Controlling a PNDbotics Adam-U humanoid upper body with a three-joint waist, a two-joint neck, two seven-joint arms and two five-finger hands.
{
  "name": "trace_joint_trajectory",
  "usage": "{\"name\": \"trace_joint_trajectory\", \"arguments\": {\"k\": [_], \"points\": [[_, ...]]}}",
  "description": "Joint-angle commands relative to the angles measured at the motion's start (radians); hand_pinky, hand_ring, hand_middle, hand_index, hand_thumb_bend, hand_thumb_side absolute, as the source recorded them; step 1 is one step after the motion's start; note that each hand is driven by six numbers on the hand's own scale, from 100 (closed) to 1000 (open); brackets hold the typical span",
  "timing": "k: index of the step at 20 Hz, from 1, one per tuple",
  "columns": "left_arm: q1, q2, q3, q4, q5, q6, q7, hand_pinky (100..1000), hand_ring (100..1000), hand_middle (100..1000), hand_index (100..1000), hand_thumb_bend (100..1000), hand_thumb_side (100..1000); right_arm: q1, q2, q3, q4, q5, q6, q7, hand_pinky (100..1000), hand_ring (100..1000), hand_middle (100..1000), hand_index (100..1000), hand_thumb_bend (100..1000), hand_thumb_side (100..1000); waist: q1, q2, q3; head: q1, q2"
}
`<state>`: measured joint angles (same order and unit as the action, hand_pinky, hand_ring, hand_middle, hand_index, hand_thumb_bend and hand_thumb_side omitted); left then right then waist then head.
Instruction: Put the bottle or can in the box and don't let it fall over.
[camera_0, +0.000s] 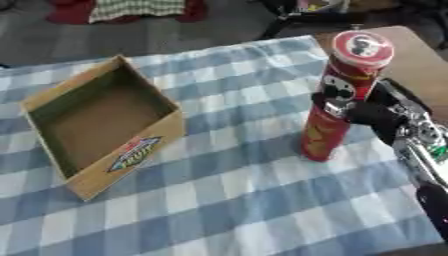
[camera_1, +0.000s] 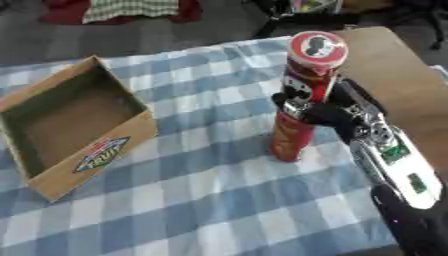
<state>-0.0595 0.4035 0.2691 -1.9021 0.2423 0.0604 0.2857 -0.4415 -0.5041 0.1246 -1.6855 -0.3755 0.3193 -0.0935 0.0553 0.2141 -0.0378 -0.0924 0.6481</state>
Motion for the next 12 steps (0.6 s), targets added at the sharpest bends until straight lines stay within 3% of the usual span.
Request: {"name": "trace_joint_trajectory", "arguments": {"k": [1, 4, 9, 12], "points": [[-0.001, 0.017, 0.007, -0.016, 0.001, 0.0, -0.003, 1000, 778, 894, 756, 398, 100, -0.014, -0.013, -0.004, -0.011, -0.004, 0.002, -0.03, 889, 661, 616, 579, 250, 100, -0.003, -0.012, 0.001, -0.002, -0.01], [0.0, 0.016, 0.007, -0.016, 0.002, -0.001, -0.004, 1000, 777, 894, 755, 392, 100, -0.015, -0.014, -0.003, -0.016, 0.002, -0.001, -0.049, 870, 582, 539, 477, 182, 100, -0.003, -0.011, 0.001, -0.001, -0.01], [0.001, 0.016, 0.007, -0.015, 0.003, -0.001, -0.006, 1000, 776, 893, 752, 383, 100, -0.022, -0.012, 0.0, -0.02, -0.018, -0.012, -0.066, 842, 536, 498, 423, 102, 100, -0.003, -0.012, 0.002, 0.001, -0.01], [0.003, 0.016, 0.008, -0.016, 0.003, -0.002, -0.006, 1000, 776, 893, 751, 377, 100, -0.037, -0.016, 0.003, -0.031, -0.044, -0.007, -0.072, 833, 522, 485, 402, 104, 100, -0.005, -0.015, 0.003, 0.0, -0.008]]}}
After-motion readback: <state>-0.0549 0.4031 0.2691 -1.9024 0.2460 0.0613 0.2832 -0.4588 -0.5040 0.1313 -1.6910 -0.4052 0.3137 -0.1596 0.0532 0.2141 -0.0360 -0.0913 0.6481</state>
